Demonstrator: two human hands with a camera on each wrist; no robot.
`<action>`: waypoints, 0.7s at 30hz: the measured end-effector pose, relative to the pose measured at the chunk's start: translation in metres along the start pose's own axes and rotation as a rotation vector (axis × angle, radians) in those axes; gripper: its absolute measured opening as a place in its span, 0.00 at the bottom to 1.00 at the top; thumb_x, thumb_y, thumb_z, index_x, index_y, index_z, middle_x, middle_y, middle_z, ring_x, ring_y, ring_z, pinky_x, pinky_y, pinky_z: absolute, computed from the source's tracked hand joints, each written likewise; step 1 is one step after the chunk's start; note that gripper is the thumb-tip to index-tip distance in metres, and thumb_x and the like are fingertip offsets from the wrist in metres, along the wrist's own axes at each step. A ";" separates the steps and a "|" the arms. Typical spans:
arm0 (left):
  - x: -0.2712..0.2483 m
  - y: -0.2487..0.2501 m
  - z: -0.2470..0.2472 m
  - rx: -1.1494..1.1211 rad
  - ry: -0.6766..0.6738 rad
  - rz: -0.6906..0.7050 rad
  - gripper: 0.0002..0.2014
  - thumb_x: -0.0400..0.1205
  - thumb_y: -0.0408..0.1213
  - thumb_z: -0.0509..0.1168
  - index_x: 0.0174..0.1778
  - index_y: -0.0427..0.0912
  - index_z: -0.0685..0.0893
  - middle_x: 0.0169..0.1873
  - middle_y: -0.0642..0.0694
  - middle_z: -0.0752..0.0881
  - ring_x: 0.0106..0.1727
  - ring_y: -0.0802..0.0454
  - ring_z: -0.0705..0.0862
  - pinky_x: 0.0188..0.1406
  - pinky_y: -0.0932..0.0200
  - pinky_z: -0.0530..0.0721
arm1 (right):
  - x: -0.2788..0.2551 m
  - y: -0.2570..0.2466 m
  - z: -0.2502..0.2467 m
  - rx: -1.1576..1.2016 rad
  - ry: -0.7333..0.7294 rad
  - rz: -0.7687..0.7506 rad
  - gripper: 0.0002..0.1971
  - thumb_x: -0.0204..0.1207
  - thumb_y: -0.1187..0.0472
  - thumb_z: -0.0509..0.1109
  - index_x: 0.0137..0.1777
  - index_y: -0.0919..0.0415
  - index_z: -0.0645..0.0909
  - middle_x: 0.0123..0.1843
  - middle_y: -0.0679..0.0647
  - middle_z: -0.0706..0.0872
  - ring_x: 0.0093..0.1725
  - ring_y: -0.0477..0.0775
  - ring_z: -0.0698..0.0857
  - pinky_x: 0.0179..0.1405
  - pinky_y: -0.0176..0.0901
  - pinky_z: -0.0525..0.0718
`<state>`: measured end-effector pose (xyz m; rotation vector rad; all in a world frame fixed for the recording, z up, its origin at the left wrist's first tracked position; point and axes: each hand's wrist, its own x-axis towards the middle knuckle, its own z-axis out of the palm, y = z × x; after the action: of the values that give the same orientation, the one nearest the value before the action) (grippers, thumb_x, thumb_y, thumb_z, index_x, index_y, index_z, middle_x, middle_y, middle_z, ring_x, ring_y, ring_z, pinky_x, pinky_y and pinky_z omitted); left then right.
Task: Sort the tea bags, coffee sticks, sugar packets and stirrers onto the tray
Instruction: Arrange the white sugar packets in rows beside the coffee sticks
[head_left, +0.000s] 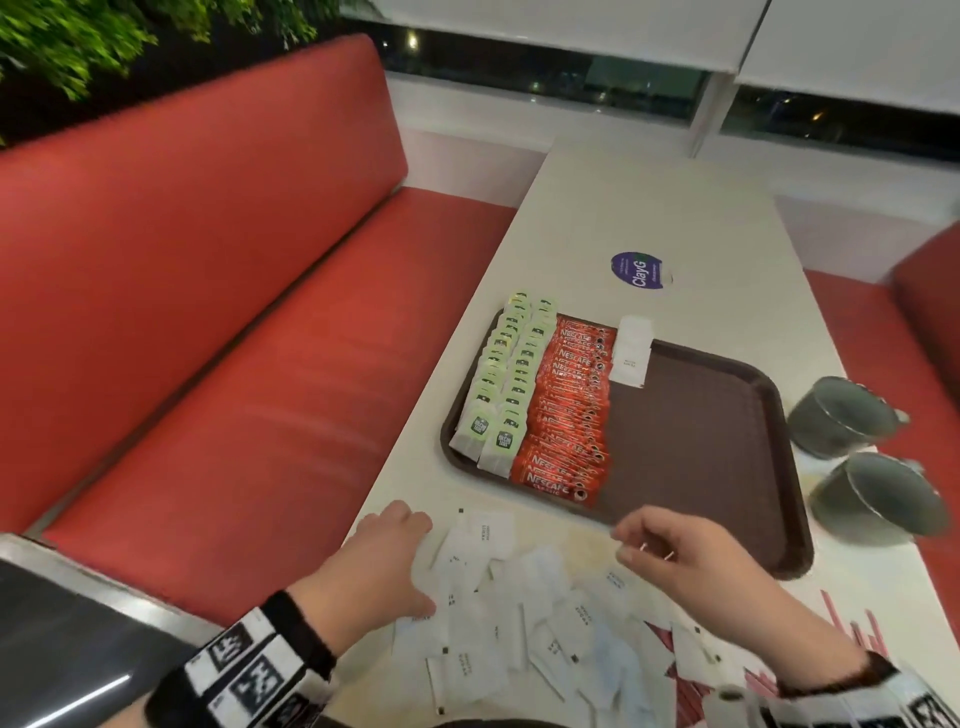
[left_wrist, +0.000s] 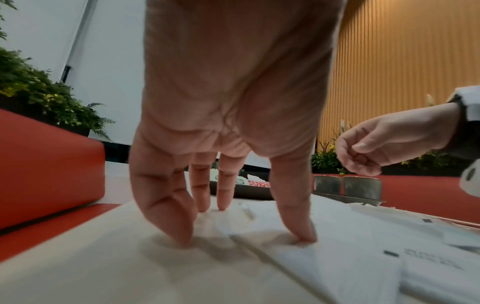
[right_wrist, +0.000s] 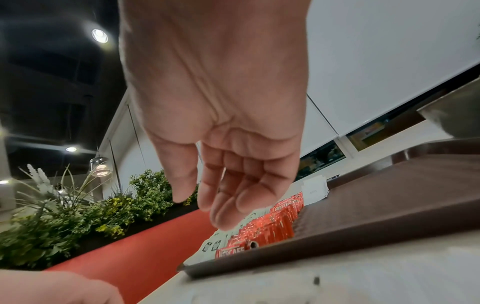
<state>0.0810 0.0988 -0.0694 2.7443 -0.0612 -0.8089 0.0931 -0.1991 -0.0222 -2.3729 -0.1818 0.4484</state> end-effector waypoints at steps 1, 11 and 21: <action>-0.002 0.004 0.001 0.006 -0.001 -0.016 0.38 0.69 0.50 0.76 0.72 0.48 0.68 0.62 0.50 0.69 0.62 0.48 0.73 0.59 0.51 0.79 | -0.007 0.004 0.004 -0.004 -0.016 -0.002 0.06 0.74 0.58 0.75 0.42 0.44 0.84 0.39 0.36 0.85 0.34 0.40 0.81 0.35 0.29 0.78; -0.013 0.013 0.010 -0.091 0.101 -0.173 0.19 0.77 0.43 0.71 0.61 0.42 0.76 0.54 0.47 0.79 0.48 0.49 0.78 0.47 0.57 0.79 | -0.051 0.025 0.021 -0.140 -0.074 -0.099 0.06 0.76 0.53 0.71 0.43 0.38 0.79 0.42 0.40 0.86 0.43 0.39 0.82 0.42 0.30 0.80; -0.022 0.006 0.015 -0.121 0.111 -0.081 0.23 0.69 0.46 0.76 0.53 0.47 0.73 0.53 0.49 0.73 0.49 0.50 0.76 0.45 0.58 0.76 | -0.058 -0.009 0.037 -0.251 -0.134 -0.153 0.05 0.78 0.52 0.69 0.49 0.40 0.77 0.46 0.35 0.81 0.46 0.39 0.82 0.42 0.25 0.77</action>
<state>0.0549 0.0920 -0.0688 2.6855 0.1184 -0.6563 0.0254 -0.1844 -0.0261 -2.5492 -0.5044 0.5374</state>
